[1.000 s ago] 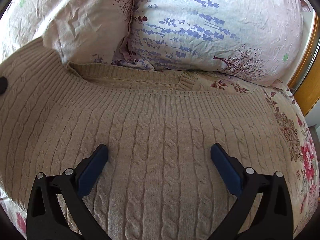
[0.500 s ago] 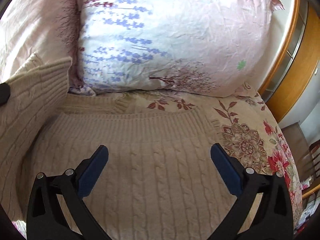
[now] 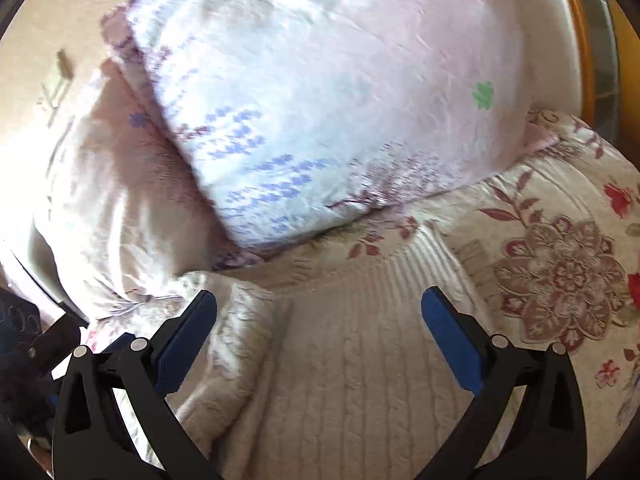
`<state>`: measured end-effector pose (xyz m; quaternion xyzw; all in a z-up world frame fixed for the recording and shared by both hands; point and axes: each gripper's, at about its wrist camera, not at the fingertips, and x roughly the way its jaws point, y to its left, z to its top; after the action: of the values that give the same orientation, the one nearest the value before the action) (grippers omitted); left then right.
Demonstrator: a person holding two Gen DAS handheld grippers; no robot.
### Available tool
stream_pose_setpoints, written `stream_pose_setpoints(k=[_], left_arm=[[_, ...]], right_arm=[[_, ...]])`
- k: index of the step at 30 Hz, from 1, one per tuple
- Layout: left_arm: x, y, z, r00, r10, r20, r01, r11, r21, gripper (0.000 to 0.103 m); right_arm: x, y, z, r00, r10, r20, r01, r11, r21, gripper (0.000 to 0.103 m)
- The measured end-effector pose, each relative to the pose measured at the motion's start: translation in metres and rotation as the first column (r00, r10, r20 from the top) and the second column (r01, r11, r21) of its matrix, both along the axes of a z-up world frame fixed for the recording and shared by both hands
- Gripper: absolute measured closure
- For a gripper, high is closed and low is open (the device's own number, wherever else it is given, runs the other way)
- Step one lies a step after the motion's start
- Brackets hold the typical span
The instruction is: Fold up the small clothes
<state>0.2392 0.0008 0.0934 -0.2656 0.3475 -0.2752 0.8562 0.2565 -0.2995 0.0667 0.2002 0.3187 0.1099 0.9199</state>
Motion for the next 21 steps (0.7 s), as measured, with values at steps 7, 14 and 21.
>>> stream_pose_setpoints(k=[7, 14, 21], left_arm=[[-0.025, 0.052, -0.020, 0.970, 0.226, 0.092, -0.244, 0.909, 0.339, 0.003], [-0.021, 0.071, -0.042, 0.983, 0.172, 0.057, -0.181, 0.945, 0.271, 0.002], [-0.018, 0.090, -0.045, 0.971, 0.238, 0.017, -0.235, 0.943, 0.236, 0.002]], right_arm=[[-0.007, 0.025, 0.002, 0.980, 0.194, -0.045, -0.185, 0.971, 0.153, 0.001], [0.000, 0.032, -0.023, 0.950, 0.247, -0.191, -0.185, 0.937, 0.296, 0.039], [0.007, 0.049, -0.047, 0.923, 0.242, -0.298, -0.158, 0.947, 0.280, 0.039]])
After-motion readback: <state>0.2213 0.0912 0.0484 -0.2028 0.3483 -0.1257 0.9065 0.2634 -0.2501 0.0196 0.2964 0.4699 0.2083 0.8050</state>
